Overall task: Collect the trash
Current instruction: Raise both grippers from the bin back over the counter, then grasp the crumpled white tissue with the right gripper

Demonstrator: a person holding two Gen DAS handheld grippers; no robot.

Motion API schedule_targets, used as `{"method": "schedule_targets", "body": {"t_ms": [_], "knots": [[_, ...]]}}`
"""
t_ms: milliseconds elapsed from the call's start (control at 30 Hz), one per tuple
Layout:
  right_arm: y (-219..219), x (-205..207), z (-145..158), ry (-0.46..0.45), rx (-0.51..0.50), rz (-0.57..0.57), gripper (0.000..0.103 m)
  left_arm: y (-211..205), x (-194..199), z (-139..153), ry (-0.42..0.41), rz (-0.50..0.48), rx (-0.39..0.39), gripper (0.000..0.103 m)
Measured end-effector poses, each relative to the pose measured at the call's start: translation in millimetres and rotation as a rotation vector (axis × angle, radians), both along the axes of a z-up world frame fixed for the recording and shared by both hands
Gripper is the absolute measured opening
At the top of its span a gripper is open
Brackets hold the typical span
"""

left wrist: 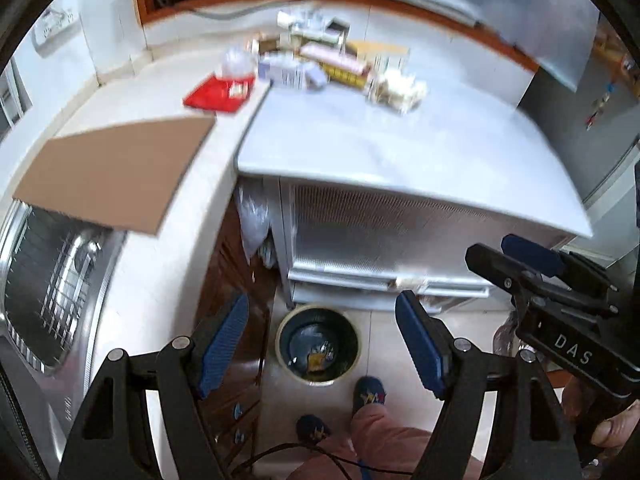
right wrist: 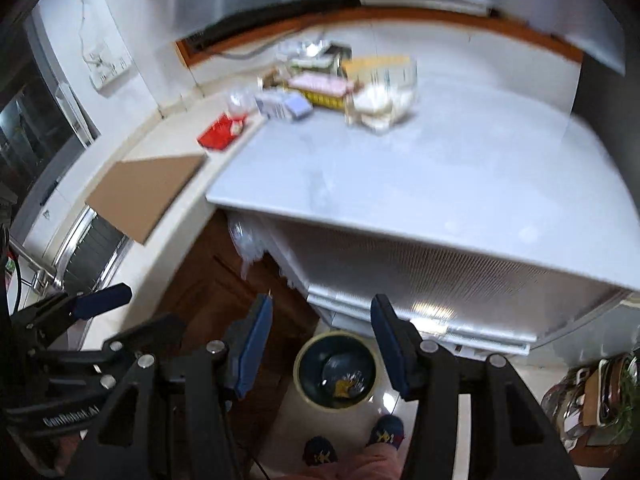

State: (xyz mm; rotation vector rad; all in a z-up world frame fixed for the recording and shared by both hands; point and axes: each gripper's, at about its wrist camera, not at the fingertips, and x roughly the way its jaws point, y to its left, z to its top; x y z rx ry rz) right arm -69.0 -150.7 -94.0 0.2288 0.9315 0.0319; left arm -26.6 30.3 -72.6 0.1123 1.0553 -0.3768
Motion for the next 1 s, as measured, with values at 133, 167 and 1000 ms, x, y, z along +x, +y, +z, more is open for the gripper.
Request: {"method": "schedule_targets", "body": {"t_ms": [133, 167, 1000], "knots": [[-2.8, -3.1, 28.1, -0.049, -0.023, -0.015, 0.052, 4.5, 7.2, 34.0, -0.058, -0.014, -0.036, 0.074], [-4.9, -4.0, 34.6, -0.061, -0.025, -0.018, 0.052, 5.3, 8.4, 34.7, -0.066, -0.016, -0.042, 0.074], [-91.9, 183.5, 29.7, -0.087, -0.120, 0.245, 0.078, -56.0, 168.7, 50.7, -0.059, 0.160, -0.101, 0.082]]}}
